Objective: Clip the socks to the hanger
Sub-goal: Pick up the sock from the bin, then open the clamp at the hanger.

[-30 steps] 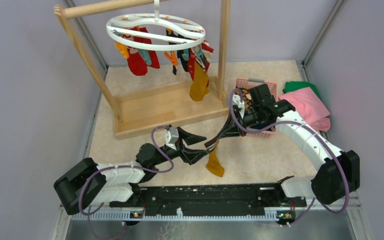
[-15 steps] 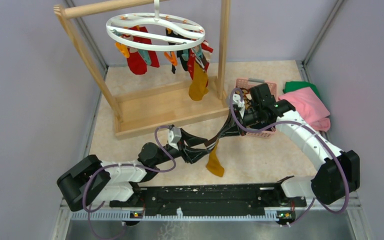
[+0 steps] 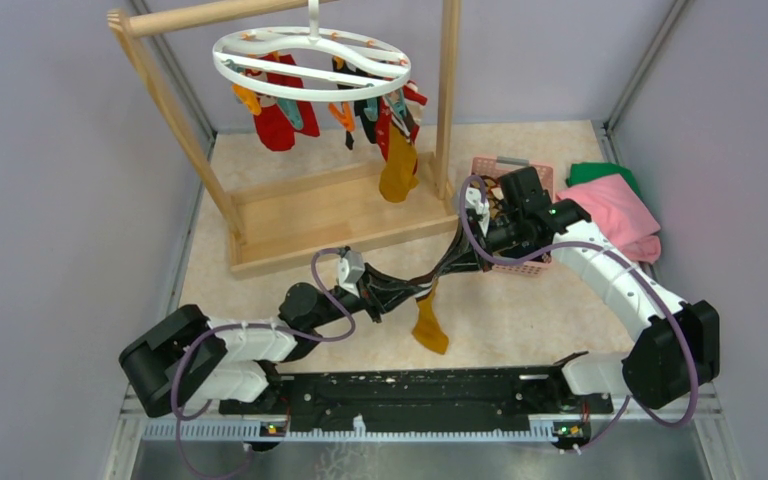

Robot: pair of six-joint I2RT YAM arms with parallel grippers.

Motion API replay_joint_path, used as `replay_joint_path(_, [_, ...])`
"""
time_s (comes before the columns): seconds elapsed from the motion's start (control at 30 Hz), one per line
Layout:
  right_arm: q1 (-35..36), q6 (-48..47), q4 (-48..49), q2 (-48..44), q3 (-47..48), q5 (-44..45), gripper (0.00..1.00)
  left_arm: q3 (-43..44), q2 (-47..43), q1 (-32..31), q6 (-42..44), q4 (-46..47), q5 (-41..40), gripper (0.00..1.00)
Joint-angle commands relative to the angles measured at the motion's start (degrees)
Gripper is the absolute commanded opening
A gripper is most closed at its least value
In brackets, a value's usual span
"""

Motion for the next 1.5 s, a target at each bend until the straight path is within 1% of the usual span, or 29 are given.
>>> replay_joint_path(0.0, [-0.3,-0.1,1.5,0.1,1.6,-1.2,0.0,1.7,1.0,0.1,-0.3,6.0,1.4,0.0])
replay_joint_path(0.1, [-0.3,0.1,1.7,0.2,1.5,-1.2,0.0,1.2,1.2,0.1,-0.5,8.8,2.4,0.0])
replay_joint_path(0.17, [-0.3,2.3,3.3,0.3,1.3,-0.9,0.0,1.1,1.1,0.1,-0.5,10.1,3.4,0.0])
replay_joint_path(0.2, [-0.3,4.1,4.7,0.2,0.8,-0.5,0.05,1.1,1.0,0.1,-0.4,10.3,3.8,0.0])
replay_joint_path(0.23, [-0.3,6.2,6.6,0.2,0.4,0.1,0.16,1.1,1.0,0.1,-0.4,10.6,4.2,0.0])
replay_joint_path(0.27, [-0.3,9.2,9.0,0.1,-0.2,0.8,0.29,1.1,0.9,0.1,-0.4,10.7,4.3,0.0])
replay_joint_path(0.3, [-0.4,13.2,12.2,0.0,-1.0,2.0,0.39,1.0,0.8,0.1,-0.4,10.7,4.3,0.0])
replay_joint_path(0.33, [-0.5,17.9,16.1,-0.1,-1.7,3.1,0.47,0.9,0.7,0.1,-0.4,10.7,4.2,0.0])
replay_joint_path(0.37, [-0.8,23.0,21.8,-0.2,-2.5,5.6,0.51,0.7,0.6,0.1,-0.5,11.0,4.1,0.0])
replay_joint_path(0.4, [-1.1,30.2,26.4,-0.2,-3.3,10.9,0.53,0.4,0.6,0.1,-0.5,11.5,4.1,0.0])
replay_joint_path(0.43, [-1.9,35.8,29.7,-0.4,-4.1,19.1,0.58,0.2,0.4,0.1,-0.6,12.1,4.0,0.0])
replay_joint_path(0.47, [-2.9,39.2,31.7,-0.5,-4.6,22.6,0.59,0.0,0.4,0.1,-0.9,12.7,3.8,0.0])
replay_joint_path(0.5, [-4.1,41.0,32.8,-0.6,-4.8,26.1,0.59,-0.3,0.2,0.1,-1.3,13.3,3.4,0.0])
replay_joint_path(0.53, [-5.2,42.0,33.3,-0.8,-5.1,26.5,0.59,-0.5,0.1,0.1,-1.6,13.9,3.0,0.0])
replay_joint_path(0.63, [-8.5,44.8,34.1,-2.0,-5.2,19.3,0.58,-0.6,0.0,0.1,-5.4,14.0,-1.8,0.0])
replay_joint_path(0.7, [-9.3,46.1,33.0,-3.0,-4.2,15.4,0.56,-0.4,0.6,0.1,-8.2,15.4,-5.2,0.0])
replay_joint_path(0.8, [-9.4,45.8,30.0,-4.0,-2.2,9.3,0.51,1.0,2.1,0.1,-12.0,15.9,-10.3,0.0])
replay_joint_path(0.87, [-9.4,50.1,30.9,-4.5,-1.2,6.3,0.45,3.1,3.3,0.0,-14.5,13.5,-13.2,0.0])
replay_joint_path(0.97, [-9.4,65.4,35.5,-4.4,0.7,6.9,0.42,6.6,6.3,-1.4,-15.7,11.7,-19.0,0.0])
replay_joint_path(1.1, [-9.4,86.4,48.0,-4.8,0.7,13.9,0.41,10.5,14.1,-4.9,-16.1,16.8,-27.2,0.0])
replay_joint_path(1.13, [-9.4,90.5,51.8,-4.9,-0.2,15.7,0.41,11.7,16.3,-5.9,-16.2,18.1,-28.5,0.0])
replay_joint_path(1.2, [-9.3,100.0,63.7,-4.8,-3.5,17.9,0.39,14.3,20.6,-8.7,-15.1,21.2,-31.3,0.0])
replay_joint_path(1.27, [-9.0,107.3,74.9,-4.5,-6.7,20.6,0.36,17.1,24.8,-12.1,-11.5,24.8,-34.4,0.0])
replay_joint_path(1.3, [-8.7,108.3,77.7,-4.4,-7.4,22.0,0.35,18.9,26.7,-13.6,-9.8,25.9,-35.3,0.0])
replay_joint_path(1.33, [-8.3,107.1,78.4,-4.5,-7.6,23.3,0.35,20.6,28.2,-14.8,-8.8,25.9,-35.2,0.0])
replay_joint_path(1.37, [-8.0,104.5,77.5,-4.6,-7.3,24.5,0.35,22.2,29.7,-15.5,-8.5,26.0,-34.7,0.0])
replay_joint_path(1.47, [-7.0,95.6,70.8,-4.7,-5.8,27.7,0.36,25.6,32.6,-17.0,-9.4,26.0,-32.9,0.0])
